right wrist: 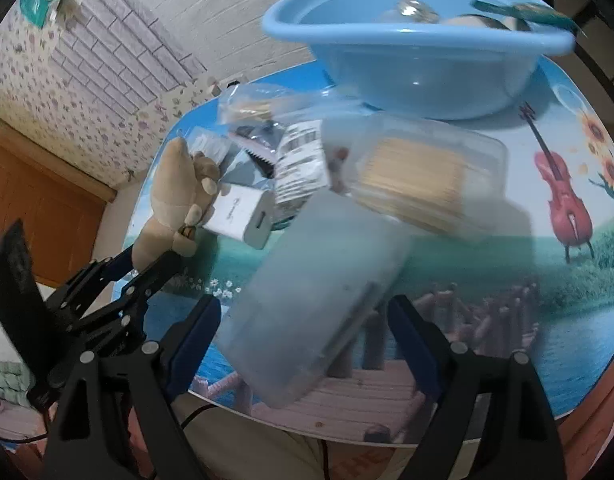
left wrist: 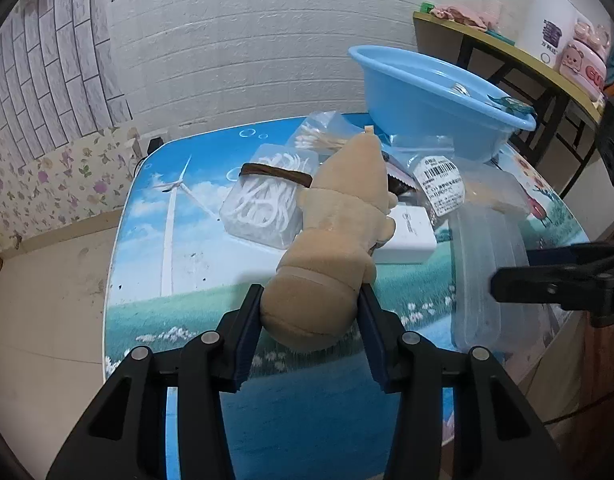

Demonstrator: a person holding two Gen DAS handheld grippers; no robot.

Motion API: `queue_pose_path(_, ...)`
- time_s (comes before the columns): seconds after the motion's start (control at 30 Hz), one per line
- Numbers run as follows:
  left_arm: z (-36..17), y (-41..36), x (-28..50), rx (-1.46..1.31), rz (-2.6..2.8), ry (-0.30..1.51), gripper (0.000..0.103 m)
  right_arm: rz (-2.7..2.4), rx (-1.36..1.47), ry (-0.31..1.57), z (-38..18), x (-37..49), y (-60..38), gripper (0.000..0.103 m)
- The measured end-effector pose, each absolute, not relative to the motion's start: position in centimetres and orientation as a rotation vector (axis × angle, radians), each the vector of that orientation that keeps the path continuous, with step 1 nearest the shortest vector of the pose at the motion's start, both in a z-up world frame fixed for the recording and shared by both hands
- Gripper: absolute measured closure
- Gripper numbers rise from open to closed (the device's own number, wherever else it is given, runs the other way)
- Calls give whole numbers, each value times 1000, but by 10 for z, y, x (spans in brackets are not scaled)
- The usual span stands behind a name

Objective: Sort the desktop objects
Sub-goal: 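Grasp the beige plush doll with the left gripper while the right grasps the clear box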

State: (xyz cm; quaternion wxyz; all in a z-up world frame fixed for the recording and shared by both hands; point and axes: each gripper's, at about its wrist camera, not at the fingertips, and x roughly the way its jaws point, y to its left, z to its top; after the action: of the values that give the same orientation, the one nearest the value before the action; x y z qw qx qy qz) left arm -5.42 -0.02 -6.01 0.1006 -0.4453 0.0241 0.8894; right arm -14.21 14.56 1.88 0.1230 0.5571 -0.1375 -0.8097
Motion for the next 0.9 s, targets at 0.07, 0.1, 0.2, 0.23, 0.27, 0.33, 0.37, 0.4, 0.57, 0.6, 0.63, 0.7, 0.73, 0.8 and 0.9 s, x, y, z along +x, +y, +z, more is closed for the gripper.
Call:
queue_pose_path(0.07,-60,-2,-54,-1316,2626,62,58,-2387,1640,-367,19,-145,139,17)
queue_pose_path(0.1,-61,-3,-53,-1319,2622,53,58,-2398,1647,-354,19,-146,137,16)
queue_pose_path(0.2,-63,-4,-52,-1326,2621,48,58,-2426,1674,-302,14,-151,130,15)
queue_pose_path(0.23,-63,-4,-51,-1328,2621,50,58,-2432,1677,-284,13,-151,128,15)
queue_pose_path(0.27,-63,-4,-50,-1328,2622,53,58,-2436,1676,-261,12,-152,126,14)
queue_pose_path(0.33,-63,-4,-50,-1327,2623,52,58,-2442,1669,-211,13,-151,123,13)
queue_pose_path(0.37,-62,-4,-50,-1326,2623,48,58,-2444,1665,-187,14,-150,123,13)
queue_pose_path(0.4,-62,-4,-49,-1327,2622,44,58,-2442,1660,-162,14,-147,123,13)
queue_pose_path(0.57,-61,-2,-46,-1329,2630,58,58,-2420,1661,-141,14,-139,141,13)
queue_pose_path(0.6,-61,-2,-46,-1331,2632,57,58,-2424,1660,-131,14,-136,146,13)
queue_pose_path(0.63,-61,-2,-45,-1332,2634,59,58,-2432,1659,-122,15,-135,151,13)
queue_pose_path(0.7,-60,-2,-43,-1332,2637,65,58,-2454,1659,-101,17,-130,162,13)
queue_pose_path(0.73,-60,-2,-42,-1332,2638,66,58,-2460,1660,-99,18,-129,167,13)
queue_pose_path(0.8,-59,-2,-40,-1332,2640,69,58,-2464,1658,-107,18,-124,177,13)
queue_pose_path(0.9,-61,-1,-40,-1338,2641,85,58,-2466,1642,-90,17,-119,186,13)
